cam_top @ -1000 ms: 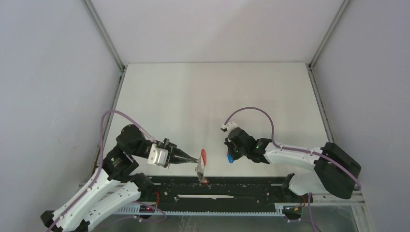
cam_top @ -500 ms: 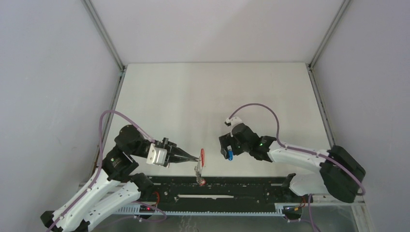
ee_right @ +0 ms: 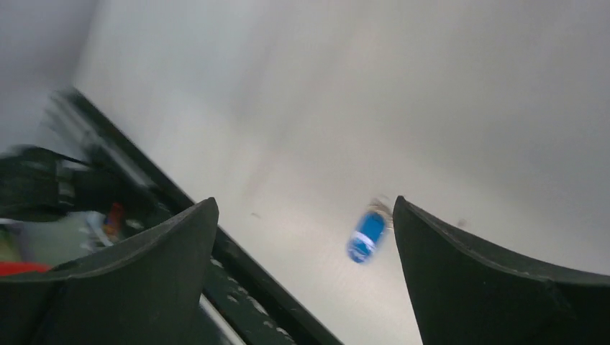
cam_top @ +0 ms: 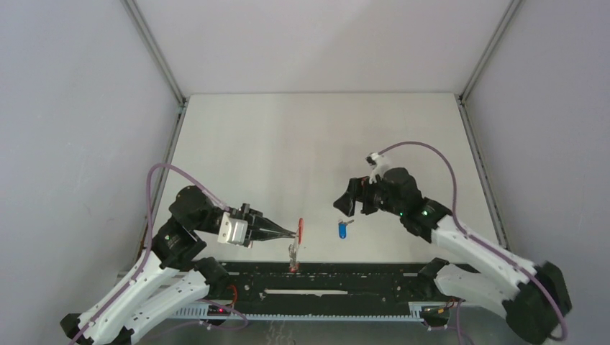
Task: Put the keys on the keyring
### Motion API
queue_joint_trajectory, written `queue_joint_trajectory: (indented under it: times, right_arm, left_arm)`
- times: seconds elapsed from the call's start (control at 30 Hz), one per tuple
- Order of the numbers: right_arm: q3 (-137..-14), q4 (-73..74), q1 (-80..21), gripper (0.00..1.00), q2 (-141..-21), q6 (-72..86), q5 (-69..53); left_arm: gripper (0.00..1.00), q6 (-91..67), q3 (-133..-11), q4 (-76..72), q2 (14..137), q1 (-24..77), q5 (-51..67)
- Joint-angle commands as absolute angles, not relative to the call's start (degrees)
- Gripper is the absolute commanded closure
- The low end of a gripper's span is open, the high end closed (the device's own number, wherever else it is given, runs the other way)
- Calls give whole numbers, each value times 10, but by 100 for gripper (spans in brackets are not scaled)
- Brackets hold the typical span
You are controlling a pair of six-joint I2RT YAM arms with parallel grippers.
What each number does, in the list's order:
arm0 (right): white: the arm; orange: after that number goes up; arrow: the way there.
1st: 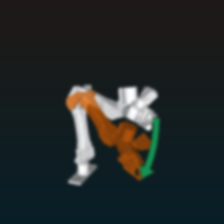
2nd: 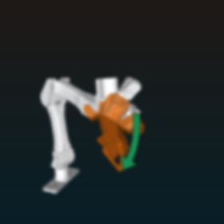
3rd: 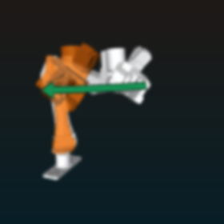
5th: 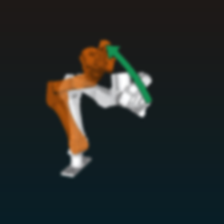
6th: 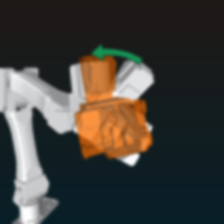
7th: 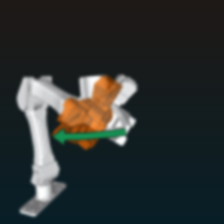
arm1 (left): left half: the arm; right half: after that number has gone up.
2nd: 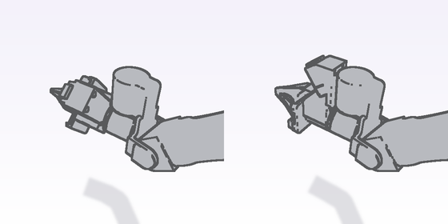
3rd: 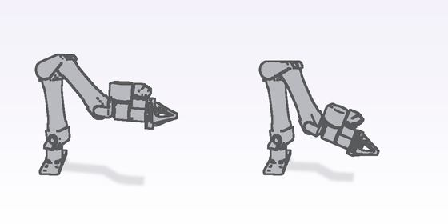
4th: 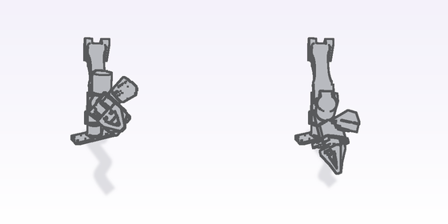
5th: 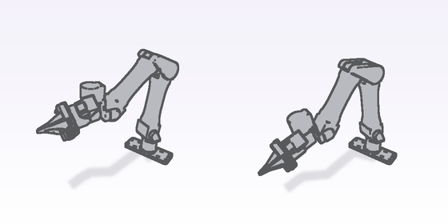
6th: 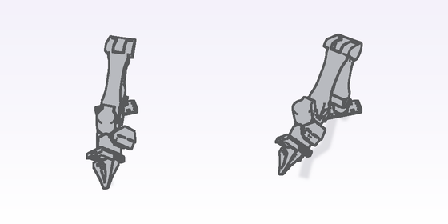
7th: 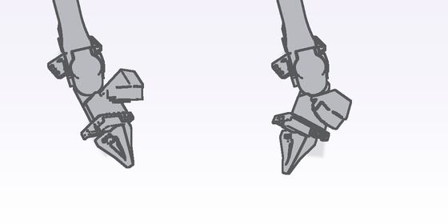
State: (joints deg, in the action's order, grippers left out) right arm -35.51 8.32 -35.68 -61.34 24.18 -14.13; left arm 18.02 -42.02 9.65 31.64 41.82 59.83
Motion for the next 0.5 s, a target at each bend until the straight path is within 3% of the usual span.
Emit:
queue_joint_trajectory:
  times: [0.0,0.07,0.13,0.17,0.23,0.3,0.47]
  right_arm:
    - [-336,66,-366,1,-477,352,-26]
    - [-288,-18,-288,8,-500,427,-207]
    - [-337,97,-294,33,-558,419,-172]
    - [-382,174,-327,39,-592,400,-98]
    - [-461,274,-420,36,-651,402,57]
    - [-491,311,-464,33,-703,427,121]
    - [-489,287,-494,37,-780,447,115]
  left_arm:
    - [100,176,-452,71,314,416,591]
    - [100,176,-449,65,312,416,588]
    - [100,174,-447,61,310,415,584]
    - [100,173,-447,61,309,416,584]
    - [100,173,-448,61,310,415,585]
    - [100,174,-449,60,312,415,585]
    - [100,171,-446,56,308,416,584]
